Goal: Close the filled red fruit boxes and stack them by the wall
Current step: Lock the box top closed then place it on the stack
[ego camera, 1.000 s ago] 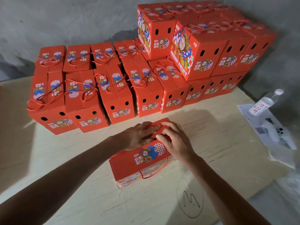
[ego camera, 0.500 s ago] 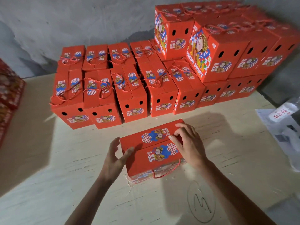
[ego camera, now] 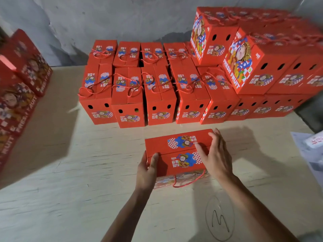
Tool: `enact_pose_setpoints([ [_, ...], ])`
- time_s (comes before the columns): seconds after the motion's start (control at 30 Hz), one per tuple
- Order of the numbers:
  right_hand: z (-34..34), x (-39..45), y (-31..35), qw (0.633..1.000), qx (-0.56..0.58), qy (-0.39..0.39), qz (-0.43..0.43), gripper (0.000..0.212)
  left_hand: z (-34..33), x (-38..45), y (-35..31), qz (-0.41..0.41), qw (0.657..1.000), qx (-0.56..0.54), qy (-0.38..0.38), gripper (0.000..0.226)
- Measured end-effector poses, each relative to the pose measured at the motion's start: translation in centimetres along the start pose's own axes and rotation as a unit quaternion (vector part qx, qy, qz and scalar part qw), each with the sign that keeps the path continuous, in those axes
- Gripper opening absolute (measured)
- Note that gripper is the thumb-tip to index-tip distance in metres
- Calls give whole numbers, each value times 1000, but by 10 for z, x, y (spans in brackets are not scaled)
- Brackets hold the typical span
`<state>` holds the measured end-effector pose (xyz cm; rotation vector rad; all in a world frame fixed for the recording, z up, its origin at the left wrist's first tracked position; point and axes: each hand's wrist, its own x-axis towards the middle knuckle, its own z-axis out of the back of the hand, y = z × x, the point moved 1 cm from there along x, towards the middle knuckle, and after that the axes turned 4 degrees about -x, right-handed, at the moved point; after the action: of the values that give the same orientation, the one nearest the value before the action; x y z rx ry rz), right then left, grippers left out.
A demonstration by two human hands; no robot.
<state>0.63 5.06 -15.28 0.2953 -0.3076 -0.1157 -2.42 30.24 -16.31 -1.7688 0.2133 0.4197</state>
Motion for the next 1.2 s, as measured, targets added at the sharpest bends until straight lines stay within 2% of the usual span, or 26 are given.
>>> enact_pose_setpoints([
  [0.1, 6, 3, 6, 995, -24, 48, -83, 93, -3, 15, -16, 19, 1000, 20, -4, 35],
  [0.27, 17, -4, 11, 987, -32, 46, -152, 100, -7, 48, -41, 63, 996, 69, -14, 23],
  [0.33, 20, -10, 6, 984, -3, 56, -171, 92, -6, 55, -44, 60, 994, 88, -15, 28],
  [0.43, 24, -22, -10, 974, 77, 94, -190, 59, -2, 51, -36, 0, 991, 133, 1, 39],
  [0.5, 26, -29, -16, 959, 158, 92, -217, 41, -2, 45, -29, -34, 989, 145, -12, 50],
  [0.57, 26, -29, -16, 945, 201, 72, -246, 32, -5, 41, -25, -53, 985, 156, -46, 58],
  [0.63, 26, -27, -18, 950, 180, 72, -243, 31, -10, 35, -24, -59, 982, 160, -83, 67],
  [0.7, 29, -18, -24, 956, 169, 96, -221, 41, -14, 25, -22, -49, 981, 142, -120, 76],
  [0.77, 37, -5, -32, 963, 141, 129, -192, 68, -18, 12, -14, -26, 981, 118, -152, 79],
  [0.83, 44, 14, -34, 982, 47, 150, -107, 83, -21, -1, -1, 20, 983, 55, -171, 89],
  [0.9, 46, 28, -25, 984, -9, 176, -30, 81, -29, -18, 9, 52, 989, -9, -140, 86],
  [0.93, 46, 32, -19, 982, -13, 188, -18, 77, -33, -25, 12, 53, 991, -13, -121, 79],
  [1.0, 46, 35, -11, 978, -31, 199, -51, 75, -35, -32, 17, 27, 993, 26, -108, 65],
  [1.07, 51, 32, -10, 960, -123, 241, -76, 90, -33, -29, 19, 3, 995, 47, -90, 52],
  [1.1, 52, 27, -11, 941, -141, 294, -87, 98, -30, -26, 16, 5, 994, 63, -85, 50],
  [1.13, 50, 15, -14, 919, -116, 360, -110, 105, -25, -21, 11, 15, 992, 93, -84, 54],
  [1.2, 40, -18, -14, 856, 43, 475, -199, 109, -16, -9, -1, 38, 979, 177, -89, 73],
])
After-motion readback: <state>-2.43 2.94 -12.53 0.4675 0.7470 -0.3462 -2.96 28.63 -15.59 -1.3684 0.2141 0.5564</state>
